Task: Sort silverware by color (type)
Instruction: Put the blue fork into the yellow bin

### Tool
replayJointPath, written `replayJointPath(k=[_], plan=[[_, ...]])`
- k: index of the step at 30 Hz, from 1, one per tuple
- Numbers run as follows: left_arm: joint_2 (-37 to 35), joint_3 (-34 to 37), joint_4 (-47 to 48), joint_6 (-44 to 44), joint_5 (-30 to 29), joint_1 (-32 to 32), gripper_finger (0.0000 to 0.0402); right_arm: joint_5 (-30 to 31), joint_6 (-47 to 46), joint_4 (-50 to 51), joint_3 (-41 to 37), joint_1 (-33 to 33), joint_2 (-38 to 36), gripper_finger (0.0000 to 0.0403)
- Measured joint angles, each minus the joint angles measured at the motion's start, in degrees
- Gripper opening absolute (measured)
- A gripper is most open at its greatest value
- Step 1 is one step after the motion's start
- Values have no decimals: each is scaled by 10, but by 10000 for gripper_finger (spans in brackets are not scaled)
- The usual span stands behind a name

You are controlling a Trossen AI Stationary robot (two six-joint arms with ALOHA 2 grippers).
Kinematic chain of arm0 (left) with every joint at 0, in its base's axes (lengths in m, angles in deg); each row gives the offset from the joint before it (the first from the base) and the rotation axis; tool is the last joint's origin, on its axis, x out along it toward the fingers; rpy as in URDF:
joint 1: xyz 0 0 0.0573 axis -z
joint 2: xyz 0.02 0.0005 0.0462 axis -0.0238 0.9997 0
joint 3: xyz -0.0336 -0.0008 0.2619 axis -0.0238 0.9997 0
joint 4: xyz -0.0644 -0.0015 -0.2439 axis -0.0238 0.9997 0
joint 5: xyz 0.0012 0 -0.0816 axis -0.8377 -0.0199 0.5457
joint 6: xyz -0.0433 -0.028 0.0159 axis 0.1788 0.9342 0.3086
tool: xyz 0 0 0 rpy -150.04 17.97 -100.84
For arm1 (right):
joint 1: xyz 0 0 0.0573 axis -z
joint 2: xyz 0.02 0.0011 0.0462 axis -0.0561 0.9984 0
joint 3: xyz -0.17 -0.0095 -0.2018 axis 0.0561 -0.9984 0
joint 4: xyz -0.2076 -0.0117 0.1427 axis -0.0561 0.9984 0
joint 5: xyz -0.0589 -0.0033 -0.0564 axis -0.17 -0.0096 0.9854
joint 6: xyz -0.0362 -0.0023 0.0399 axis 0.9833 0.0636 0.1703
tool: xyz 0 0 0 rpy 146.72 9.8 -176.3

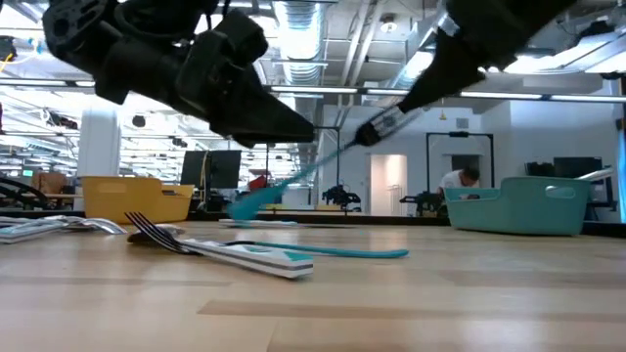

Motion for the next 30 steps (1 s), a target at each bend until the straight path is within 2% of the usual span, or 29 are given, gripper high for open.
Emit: replayJointPath(k=[3,8,11,14,18,21,25,28,30], plan=[[16,-32,43,-5,6,-2,128,0,14,-1,16,13,0,11],[20,-75,175,33,-12,-6,120,-21,17,-23,25,30,-1,11],[20,-86,219,43,-58,-3,84,-47,23,-26,25,42,-1,12],[14,-92,258,44,-69,-6,23,-69,8,-30,25,60,-1,19],[-28,-102,352,71,-87,-34,4,-103,10,-28,25,110,0,55],[-87,-108,470,107,-169,-80,1,-106,10,-6,25,158,0,94],[-187,-109,633,213,-327,-167,0,-126,-14,-31,2,220,-1,145],[-257,-108,707,282,-367,-233,0,-162,5,-89,-33,257,0,176],[-292,-108,727,286,-390,-282,0,-175,18,-120,-51,274,0,190]])
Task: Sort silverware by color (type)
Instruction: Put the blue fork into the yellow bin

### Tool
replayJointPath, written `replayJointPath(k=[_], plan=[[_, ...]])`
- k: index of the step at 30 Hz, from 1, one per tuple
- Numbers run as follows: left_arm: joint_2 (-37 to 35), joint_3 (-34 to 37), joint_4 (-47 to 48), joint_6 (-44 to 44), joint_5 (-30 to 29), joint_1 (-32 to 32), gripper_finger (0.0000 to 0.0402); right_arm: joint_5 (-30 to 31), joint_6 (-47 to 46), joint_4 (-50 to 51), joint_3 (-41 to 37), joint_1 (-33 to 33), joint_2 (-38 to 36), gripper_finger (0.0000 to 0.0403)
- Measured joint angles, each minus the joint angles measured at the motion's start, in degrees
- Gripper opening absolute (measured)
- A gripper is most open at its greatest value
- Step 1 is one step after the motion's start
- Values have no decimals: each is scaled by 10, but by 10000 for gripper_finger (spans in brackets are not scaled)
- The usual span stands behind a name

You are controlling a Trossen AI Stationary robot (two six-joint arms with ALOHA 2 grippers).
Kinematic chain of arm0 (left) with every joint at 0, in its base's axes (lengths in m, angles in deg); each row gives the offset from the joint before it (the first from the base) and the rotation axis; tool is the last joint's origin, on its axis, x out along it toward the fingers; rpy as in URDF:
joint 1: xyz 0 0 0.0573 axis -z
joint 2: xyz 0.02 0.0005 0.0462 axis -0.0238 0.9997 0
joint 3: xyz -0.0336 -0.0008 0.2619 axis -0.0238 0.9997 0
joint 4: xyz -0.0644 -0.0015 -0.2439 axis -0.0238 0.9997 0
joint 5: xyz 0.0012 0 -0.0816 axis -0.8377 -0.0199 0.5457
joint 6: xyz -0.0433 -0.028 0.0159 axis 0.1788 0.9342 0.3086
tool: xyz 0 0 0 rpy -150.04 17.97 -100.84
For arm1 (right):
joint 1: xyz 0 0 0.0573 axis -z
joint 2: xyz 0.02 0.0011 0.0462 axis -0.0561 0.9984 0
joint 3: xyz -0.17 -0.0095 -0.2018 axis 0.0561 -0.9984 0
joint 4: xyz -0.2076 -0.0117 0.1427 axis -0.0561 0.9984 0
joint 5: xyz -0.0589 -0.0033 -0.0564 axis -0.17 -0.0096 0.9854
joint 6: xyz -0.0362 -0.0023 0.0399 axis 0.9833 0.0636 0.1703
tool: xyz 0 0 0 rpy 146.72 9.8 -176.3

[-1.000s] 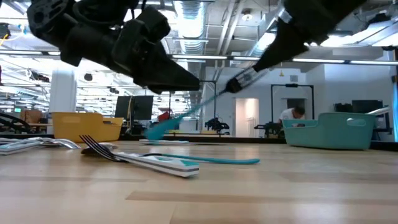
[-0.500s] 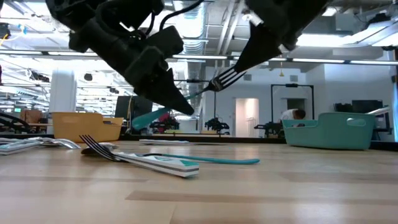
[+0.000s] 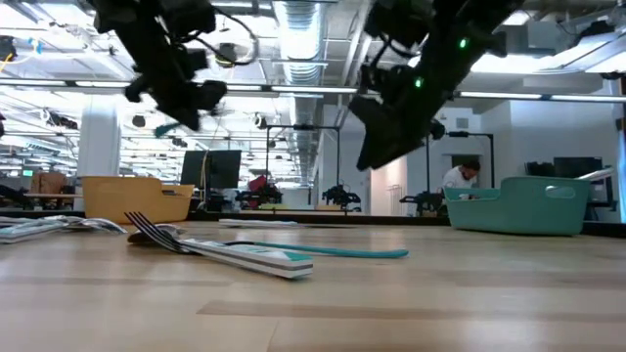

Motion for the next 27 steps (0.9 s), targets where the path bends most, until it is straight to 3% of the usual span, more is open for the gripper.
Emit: replayJointPath(k=[4,8,16,27], plan=[[-32,16,-1,5,-49,-94,0,-7,35,20,-5,14,0,202],[-21,34,0,1,35,-166,0,-8,97,16,-5,20,0,200],[18,35,12,6,100,-269,21,-18,156,-1,-4,68,0,205],[27,35,15,33,110,-273,113,-61,190,-37,-4,104,0,210]])
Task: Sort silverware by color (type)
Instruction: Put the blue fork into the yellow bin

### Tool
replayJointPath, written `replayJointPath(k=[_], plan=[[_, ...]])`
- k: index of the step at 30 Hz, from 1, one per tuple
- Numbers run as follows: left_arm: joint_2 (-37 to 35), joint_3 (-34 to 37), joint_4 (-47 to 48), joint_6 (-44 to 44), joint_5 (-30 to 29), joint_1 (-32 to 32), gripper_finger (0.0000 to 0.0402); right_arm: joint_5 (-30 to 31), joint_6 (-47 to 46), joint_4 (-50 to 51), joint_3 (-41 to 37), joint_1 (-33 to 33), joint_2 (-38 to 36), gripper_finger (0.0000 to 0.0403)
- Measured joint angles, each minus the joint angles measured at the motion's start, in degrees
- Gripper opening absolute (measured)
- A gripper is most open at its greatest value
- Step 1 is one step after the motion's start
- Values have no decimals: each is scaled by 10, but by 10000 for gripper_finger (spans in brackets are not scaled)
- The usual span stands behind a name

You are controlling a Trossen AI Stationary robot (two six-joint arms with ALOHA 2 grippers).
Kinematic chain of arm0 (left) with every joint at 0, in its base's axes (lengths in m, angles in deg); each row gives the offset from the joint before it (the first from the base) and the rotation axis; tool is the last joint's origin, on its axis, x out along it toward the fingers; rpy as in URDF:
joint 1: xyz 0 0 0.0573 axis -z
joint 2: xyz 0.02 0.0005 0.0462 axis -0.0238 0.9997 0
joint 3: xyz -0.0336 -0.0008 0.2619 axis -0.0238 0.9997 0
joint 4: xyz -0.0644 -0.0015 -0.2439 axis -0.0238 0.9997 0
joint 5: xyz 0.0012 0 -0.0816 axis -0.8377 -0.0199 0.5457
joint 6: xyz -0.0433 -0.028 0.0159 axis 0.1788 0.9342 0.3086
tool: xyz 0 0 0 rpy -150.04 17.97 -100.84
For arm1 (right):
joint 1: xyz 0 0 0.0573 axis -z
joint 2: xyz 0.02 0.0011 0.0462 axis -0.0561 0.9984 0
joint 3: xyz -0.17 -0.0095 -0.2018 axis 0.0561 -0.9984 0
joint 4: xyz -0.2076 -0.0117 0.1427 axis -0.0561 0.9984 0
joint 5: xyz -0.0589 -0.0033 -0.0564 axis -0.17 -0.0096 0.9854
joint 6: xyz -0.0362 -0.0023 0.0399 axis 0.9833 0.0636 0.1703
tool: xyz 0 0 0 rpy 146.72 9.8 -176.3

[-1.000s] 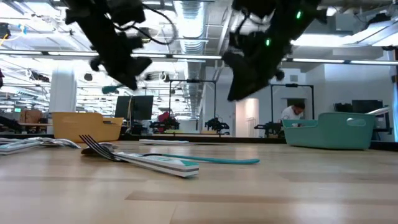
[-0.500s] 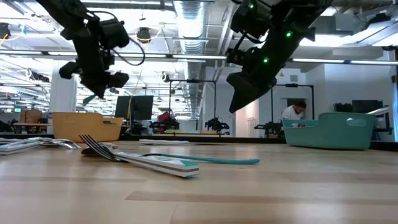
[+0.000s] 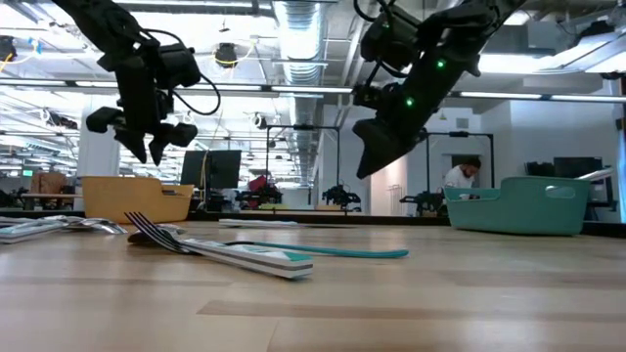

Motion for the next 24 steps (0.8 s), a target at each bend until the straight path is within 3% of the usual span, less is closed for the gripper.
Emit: replayJointPath(k=[4,9,14,16,21,24], plan=[[0,0,-2,-6,12,58,132,-49,-11,-46,0,-1,0,210],[0,0,-42,-28,-35,162,137,-94,1,-77,0,-19,0,207],[5,0,-114,-81,-77,279,138,-134,-56,-75,0,-60,0,199],[9,0,-150,-115,-91,327,138,-128,-65,-80,0,-95,0,195],[24,0,-227,-210,-86,424,138,-36,-89,-127,0,-193,0,189],[24,0,-230,-232,-75,468,138,-28,-98,-161,0,-233,0,187]])
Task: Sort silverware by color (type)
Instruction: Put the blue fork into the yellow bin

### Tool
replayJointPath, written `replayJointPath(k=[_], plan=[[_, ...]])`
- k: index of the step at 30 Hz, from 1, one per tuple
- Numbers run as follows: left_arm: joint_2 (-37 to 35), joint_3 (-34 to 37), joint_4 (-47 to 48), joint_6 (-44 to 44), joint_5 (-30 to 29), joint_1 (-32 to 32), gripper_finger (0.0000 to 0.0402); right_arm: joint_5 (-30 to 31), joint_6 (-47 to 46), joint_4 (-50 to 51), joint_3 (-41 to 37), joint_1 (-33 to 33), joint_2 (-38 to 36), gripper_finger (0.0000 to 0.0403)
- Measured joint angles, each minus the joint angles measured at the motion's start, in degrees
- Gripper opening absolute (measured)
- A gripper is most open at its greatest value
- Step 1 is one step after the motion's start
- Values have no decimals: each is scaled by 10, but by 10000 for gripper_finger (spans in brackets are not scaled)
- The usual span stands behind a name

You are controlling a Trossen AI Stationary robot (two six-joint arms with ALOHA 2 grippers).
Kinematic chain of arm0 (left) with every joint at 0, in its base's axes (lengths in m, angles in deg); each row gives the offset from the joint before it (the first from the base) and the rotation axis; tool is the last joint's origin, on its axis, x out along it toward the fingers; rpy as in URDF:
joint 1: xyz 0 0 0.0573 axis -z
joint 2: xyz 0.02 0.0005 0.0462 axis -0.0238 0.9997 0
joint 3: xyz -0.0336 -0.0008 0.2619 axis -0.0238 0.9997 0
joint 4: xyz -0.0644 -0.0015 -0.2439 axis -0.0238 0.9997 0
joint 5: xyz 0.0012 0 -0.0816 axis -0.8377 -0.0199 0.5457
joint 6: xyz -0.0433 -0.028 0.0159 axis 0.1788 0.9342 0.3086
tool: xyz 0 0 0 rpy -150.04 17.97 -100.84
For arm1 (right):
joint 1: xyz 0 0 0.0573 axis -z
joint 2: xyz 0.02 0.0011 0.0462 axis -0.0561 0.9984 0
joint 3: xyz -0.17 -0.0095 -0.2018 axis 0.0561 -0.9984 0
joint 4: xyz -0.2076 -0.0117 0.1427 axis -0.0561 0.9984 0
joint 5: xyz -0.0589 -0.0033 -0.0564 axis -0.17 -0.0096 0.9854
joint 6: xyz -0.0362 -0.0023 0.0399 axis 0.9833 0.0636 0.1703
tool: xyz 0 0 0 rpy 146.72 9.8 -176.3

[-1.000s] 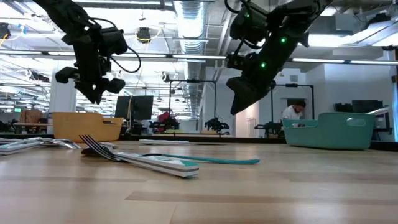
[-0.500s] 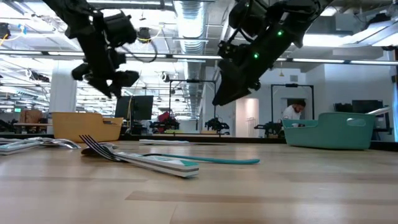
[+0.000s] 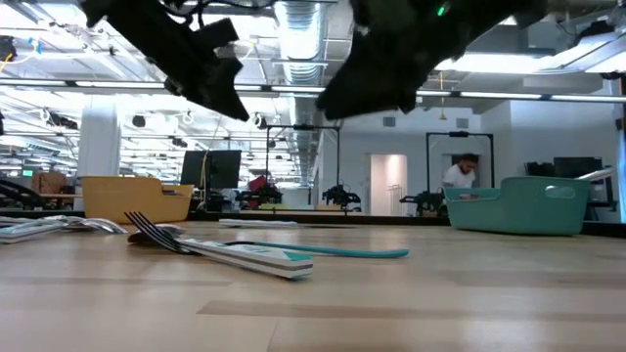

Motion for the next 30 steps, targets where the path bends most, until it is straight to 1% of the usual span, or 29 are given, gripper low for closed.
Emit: replayJointPath(k=[2,5,7,9,11,13,15,18,19,21,23,25,28,30], plan=[[-1,0,5,3,2,28,138,0,-6,-17,0,-19,0,185],[-5,0,4,35,1,76,138,-2,-29,-36,0,-37,7,183],[-4,0,8,59,7,110,138,-11,-44,-45,7,-41,31,182],[-1,0,11,69,17,147,138,-13,-50,-25,10,-50,58,180],[-1,0,22,78,19,181,138,-18,-50,-41,33,-58,96,179],[-1,0,24,79,11,208,138,-24,-50,-26,42,-66,118,178],[-1,0,20,79,-2,228,138,-35,-48,-34,64,-72,148,177],[-1,-1,6,83,-24,241,138,-38,-27,-26,87,-72,176,177],[-1,-1,5,87,-31,241,138,-39,-22,-32,97,-72,186,177],[-1,0,-1,94,-47,240,138,-38,-21,-12,111,-70,202,177],[-1,0,-2,98,-51,236,138,-39,-20,-3,120,-63,217,177],[-2,-1,-4,97,-39,236,138,-42,-20,3,126,-56,232,177],[-11,-21,52,108,4,244,138,-73,-20,4,130,-46,247,177],[-23,-39,95,128,18,255,138,-98,-19,-2,130,-39,258,177]])
